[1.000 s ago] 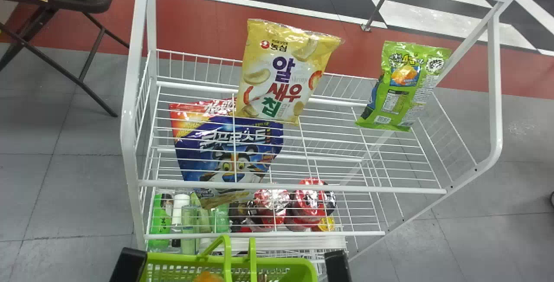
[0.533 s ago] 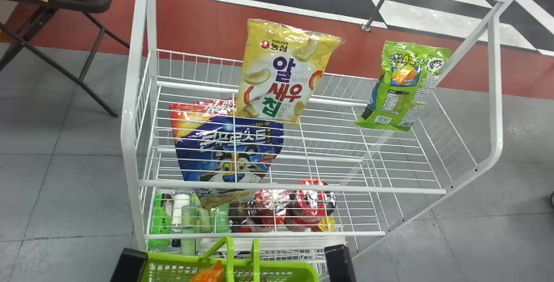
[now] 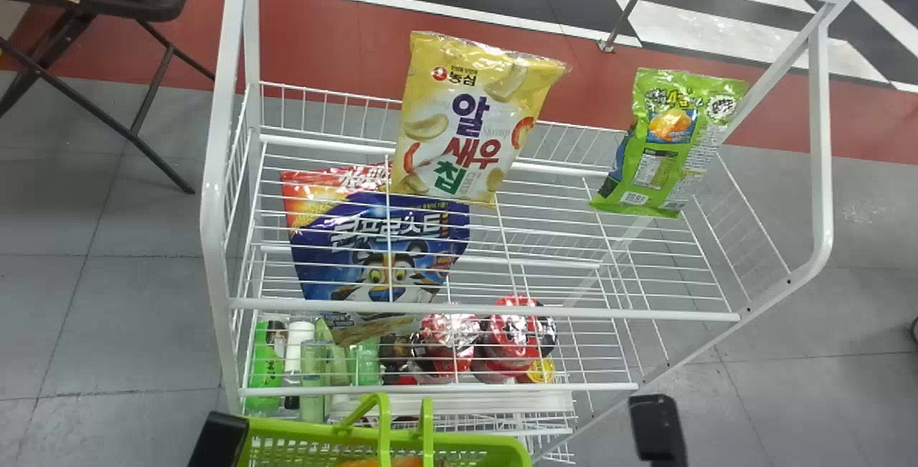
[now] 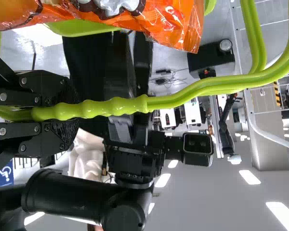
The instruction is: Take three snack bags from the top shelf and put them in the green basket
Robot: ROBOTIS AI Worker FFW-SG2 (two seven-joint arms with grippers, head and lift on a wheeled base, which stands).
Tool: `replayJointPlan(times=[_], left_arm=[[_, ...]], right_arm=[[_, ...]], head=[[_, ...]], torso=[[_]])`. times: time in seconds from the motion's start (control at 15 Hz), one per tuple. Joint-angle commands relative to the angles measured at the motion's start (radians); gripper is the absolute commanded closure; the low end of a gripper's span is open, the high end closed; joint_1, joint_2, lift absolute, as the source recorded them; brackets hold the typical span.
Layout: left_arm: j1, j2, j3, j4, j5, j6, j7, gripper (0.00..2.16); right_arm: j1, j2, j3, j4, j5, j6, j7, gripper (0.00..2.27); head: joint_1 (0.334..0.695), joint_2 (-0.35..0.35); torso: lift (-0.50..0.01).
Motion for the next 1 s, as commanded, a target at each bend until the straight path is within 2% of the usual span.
replayJointPlan(times=[0.0, 0.07, 0.27, 0.4, 0.53, 0.73, 0.93], left_arm=[[-0.001, 0.001, -0.001, 0.001, 0.0, 0.001, 0.0, 1.05], [-0.001, 0.001, 0.001, -0.001, 0.0, 0.001, -0.003, 1.05], [0.004, 0.003, 0.001, -0.001, 0.003, 0.001, -0.009, 1.05], [0.007, 0.004, 0.001, -0.001, 0.003, 0.001, -0.012, 1.05], [0.009, 0.004, 0.001, -0.004, 0.002, 0.001, -0.012, 1.05], [0.01, 0.004, 0.001, -0.007, 0.002, 0.001, -0.006, 1.05], [0.012, 0.003, 0.001, -0.01, 0.002, 0.001, -0.002, 1.04]], right_arm=[[-0.006, 0.002, -0.065, 0.016, -0.036, -0.236, 0.002, 0.06], [-0.013, 0.002, -0.09, 0.045, -0.065, -0.405, 0.001, 0.08], [-0.191, 0.002, -0.182, 0.146, -0.081, -0.549, -0.022, 0.09], [-0.305, 0.002, -0.216, 0.25, -0.065, -0.733, -0.073, 0.1], [-0.411, 0.002, -0.239, 0.345, -0.012, -0.886, -0.094, 0.1], [-0.578, 0.002, -0.292, 0.47, 0.076, -0.948, -0.097, 0.13], [-0.668, 0.002, -0.3, 0.623, 0.131, -1.055, -0.165, 0.13]], head=[[0.695, -0.35], [0.695, -0.35], [0.695, -0.35], [0.695, -0.35], [0.695, -0.35], [0.695, -0.35], [0.695, -0.35]], torso=[[-0.028], [-0.028], [-0.028], [-0.028], [-0.028], [-0.028], [-0.028]])
